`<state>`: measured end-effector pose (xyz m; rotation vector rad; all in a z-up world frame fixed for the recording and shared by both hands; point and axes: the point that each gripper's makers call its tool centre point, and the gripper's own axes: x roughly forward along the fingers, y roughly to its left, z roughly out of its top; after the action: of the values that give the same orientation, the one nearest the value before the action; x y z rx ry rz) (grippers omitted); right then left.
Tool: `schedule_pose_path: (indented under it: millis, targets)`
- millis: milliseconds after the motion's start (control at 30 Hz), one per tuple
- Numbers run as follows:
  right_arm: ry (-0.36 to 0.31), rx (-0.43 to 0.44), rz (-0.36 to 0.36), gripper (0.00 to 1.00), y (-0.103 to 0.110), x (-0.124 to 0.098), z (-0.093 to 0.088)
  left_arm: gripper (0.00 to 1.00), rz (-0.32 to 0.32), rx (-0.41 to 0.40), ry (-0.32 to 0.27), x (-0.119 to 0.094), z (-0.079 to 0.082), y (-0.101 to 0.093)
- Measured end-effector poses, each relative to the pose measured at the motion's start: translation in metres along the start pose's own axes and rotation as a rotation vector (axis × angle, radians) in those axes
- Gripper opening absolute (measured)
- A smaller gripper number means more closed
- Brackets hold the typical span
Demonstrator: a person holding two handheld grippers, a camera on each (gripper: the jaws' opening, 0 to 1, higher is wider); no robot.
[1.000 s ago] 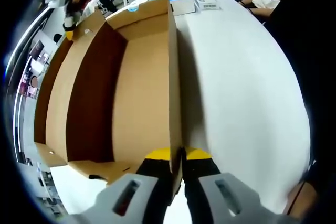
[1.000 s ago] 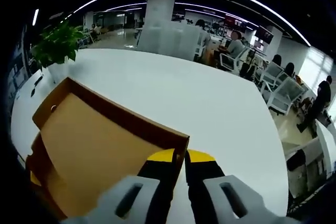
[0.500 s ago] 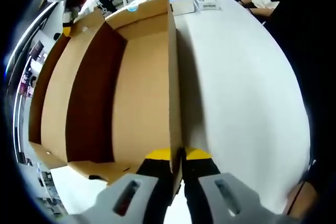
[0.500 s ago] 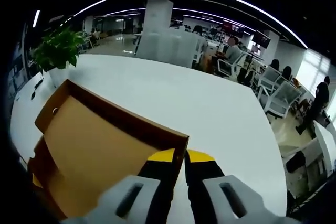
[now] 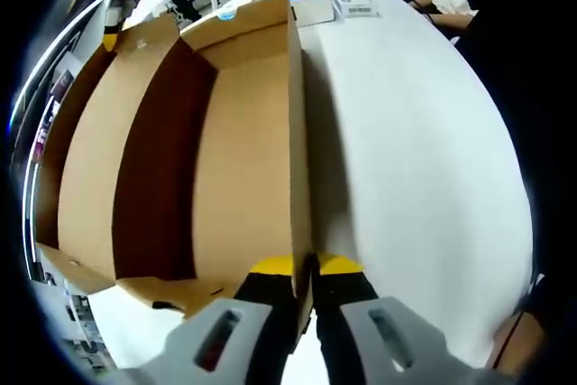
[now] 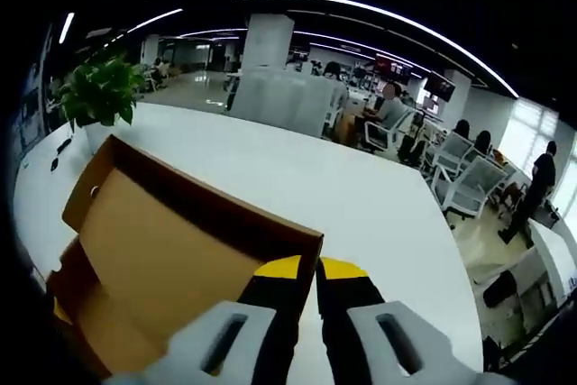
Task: Operate the shoe box by opening the lid, removing the specified soft item, and placing it in the target area until the item is outside and the box remains undamaged.
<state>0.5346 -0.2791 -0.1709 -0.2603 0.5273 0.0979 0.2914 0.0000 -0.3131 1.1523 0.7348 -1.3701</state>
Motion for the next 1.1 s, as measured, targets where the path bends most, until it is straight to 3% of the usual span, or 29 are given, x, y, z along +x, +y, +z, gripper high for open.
schedule_pose_path:
  millis: [433, 1100]
  targets:
    - [-0.123, 0.004, -0.029, 0.04, 0.002, -0.036, 0.012, 0.05, 0.001, -0.005, 0.000, 0.001, -0.001, 0.003]
    - [-0.212, 0.028, -0.035, 0.03, 0.006, -0.068, 0.016, 0.05, 0.001, -0.011, 0.000, 0.002, -0.002, 0.005]
